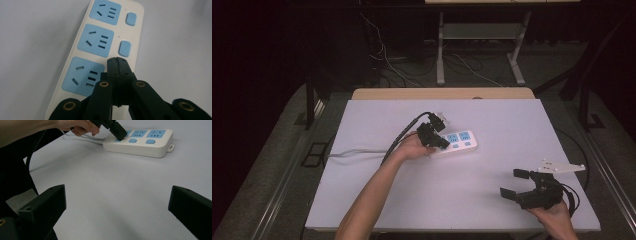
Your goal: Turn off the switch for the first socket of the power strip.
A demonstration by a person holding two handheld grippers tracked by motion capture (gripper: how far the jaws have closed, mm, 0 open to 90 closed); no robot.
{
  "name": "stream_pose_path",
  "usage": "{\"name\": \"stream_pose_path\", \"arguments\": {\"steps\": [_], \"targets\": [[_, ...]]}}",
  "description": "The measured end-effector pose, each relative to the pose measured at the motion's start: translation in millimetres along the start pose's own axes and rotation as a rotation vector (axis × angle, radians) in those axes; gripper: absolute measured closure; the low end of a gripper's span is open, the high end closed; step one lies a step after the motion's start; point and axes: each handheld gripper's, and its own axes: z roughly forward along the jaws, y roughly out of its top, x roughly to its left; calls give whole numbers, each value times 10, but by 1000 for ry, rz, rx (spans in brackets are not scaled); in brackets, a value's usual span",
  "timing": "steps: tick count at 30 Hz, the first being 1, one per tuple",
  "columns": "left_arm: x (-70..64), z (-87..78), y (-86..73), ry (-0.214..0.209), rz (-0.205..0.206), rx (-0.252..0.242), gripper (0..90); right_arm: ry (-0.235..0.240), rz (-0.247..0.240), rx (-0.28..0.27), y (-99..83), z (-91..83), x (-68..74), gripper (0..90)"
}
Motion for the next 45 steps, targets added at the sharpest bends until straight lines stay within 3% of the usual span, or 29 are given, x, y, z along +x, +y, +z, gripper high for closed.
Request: {"name": "stream_pose_path", "arguments": {"steps": [2,5,18,21,26,31,34,37,45], "targets": [[-33,1,1,19,19,2,900,-2,-1,-8,0,-18,1,11],[-2,0,-49,1,-20,-36,900,-5,0,-21,-2,-53,-2,11],[0,-11,-186,-7,-56,-124,900,-9,4,-35,-3,-79,-12,11],[-25,-20,-217,0,-41,-127,900,-10,9,-38,-9,-87,-17,11],[1,-56,-252,-33,-63,-120,900,-10,11,-43,-4,-92,-25,11],[12,-92,-250,3,-59,-102,900,-9,11,-40,-1,-73,-26,11],[20,-94,-249,3,-69,-103,900,-9,16,-43,1,-72,-26,11],[19,-144,-233,33,-68,-115,899,-10,19,-46,-2,-81,-34,11],[34,-246,-241,39,-69,-134,898,-13,25,-50,-2,-95,-53,11]]}}
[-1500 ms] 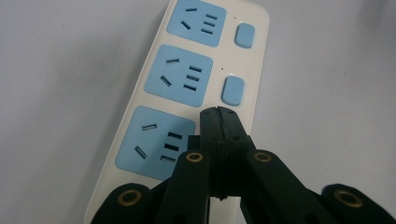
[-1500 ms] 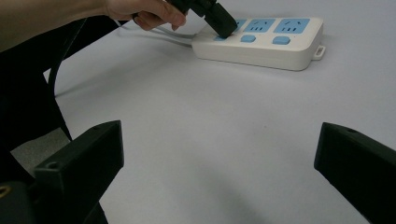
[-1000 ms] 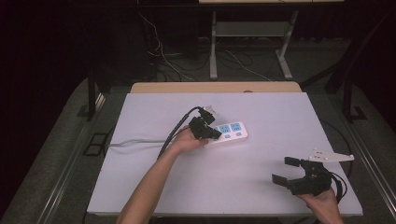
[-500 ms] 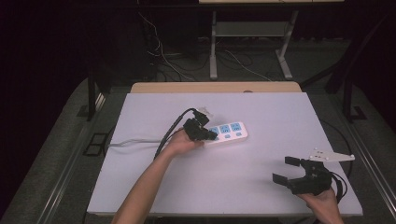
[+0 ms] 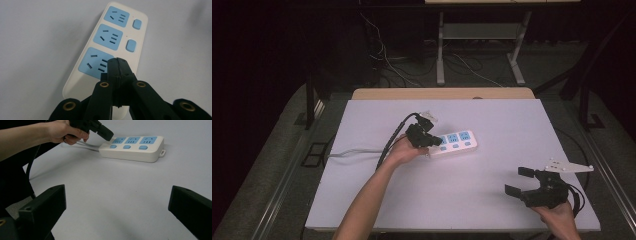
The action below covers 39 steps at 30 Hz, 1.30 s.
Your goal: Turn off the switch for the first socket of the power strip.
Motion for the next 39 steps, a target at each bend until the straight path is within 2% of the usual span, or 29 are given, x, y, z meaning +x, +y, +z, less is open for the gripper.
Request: {"name": "stream_pose_path", "arguments": {"steps": [10,27,35,37,39], "targets": [[-24,-155,9,20,7,-21,896,-4,-6,5,-3,5,-2,11],[-7,-620,-54,67,-10,-67,862,1,-6,16,-2,50,0,11],[-34,-860,-149,85,-29,-100,721,3,-6,11,-2,51,2,11],[-38,-918,-181,86,-40,-108,635,3,-6,10,-1,52,4,11],[-36,-972,-212,80,-55,-114,507,3,-6,10,1,53,6,11]]}}
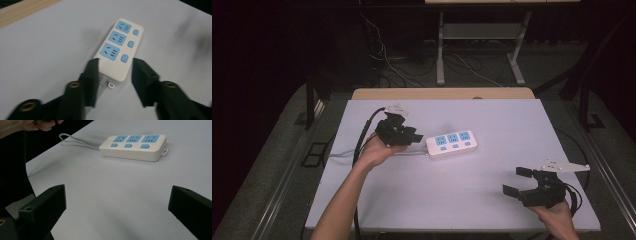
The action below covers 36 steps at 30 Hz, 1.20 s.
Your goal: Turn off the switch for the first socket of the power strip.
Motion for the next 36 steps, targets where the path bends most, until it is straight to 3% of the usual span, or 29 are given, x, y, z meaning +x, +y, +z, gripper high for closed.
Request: {"name": "stream_pose_path", "arguments": {"steps": [3,7,14,24,36], "targets": [[0,-84,-37,-5,-8,-5,320,0,1,0,1,4,4,11],[-10,-183,-91,4,-22,-21,163,2,0,2,2,13,8,11],[-30,-290,-198,27,-46,-4,4,4,0,6,2,31,15,11],[-89,-488,-426,54,-64,-57,0,6,0,12,1,52,28,11],[-181,-519,-740,49,-84,-93,0,9,-3,23,-5,80,38,11]]}}
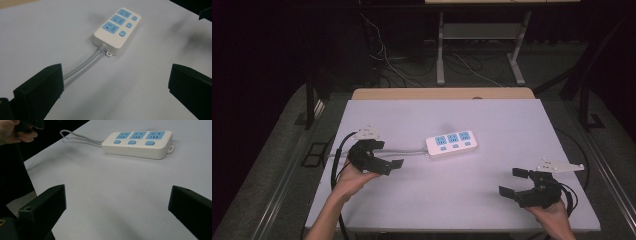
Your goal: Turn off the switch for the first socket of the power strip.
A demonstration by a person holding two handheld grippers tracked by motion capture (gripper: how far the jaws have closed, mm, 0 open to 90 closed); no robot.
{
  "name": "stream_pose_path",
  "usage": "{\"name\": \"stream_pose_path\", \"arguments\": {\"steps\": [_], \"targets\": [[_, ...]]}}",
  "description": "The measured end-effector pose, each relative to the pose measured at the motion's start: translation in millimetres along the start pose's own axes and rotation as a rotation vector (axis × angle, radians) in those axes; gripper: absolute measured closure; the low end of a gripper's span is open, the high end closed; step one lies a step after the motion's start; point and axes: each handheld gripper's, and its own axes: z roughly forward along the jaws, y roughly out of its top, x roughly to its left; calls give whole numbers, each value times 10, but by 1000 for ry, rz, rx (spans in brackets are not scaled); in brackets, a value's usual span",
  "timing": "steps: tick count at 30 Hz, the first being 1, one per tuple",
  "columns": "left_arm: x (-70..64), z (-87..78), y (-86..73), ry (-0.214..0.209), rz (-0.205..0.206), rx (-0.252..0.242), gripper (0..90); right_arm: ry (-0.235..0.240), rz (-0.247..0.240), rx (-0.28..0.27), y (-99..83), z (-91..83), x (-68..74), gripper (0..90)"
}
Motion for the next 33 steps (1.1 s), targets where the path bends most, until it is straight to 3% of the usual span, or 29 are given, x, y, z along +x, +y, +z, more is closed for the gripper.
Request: {"name": "stream_pose_path", "arguments": {"steps": [10,22,33], "targets": [[-49,-18,-265,1,-23,-41,0,4,-5,9,-5,16,10,11],[-167,86,-605,-25,-42,-65,0,8,-5,24,-18,39,20,11],[-247,150,-729,-49,-28,-64,0,9,-7,36,-28,50,19,12]]}}
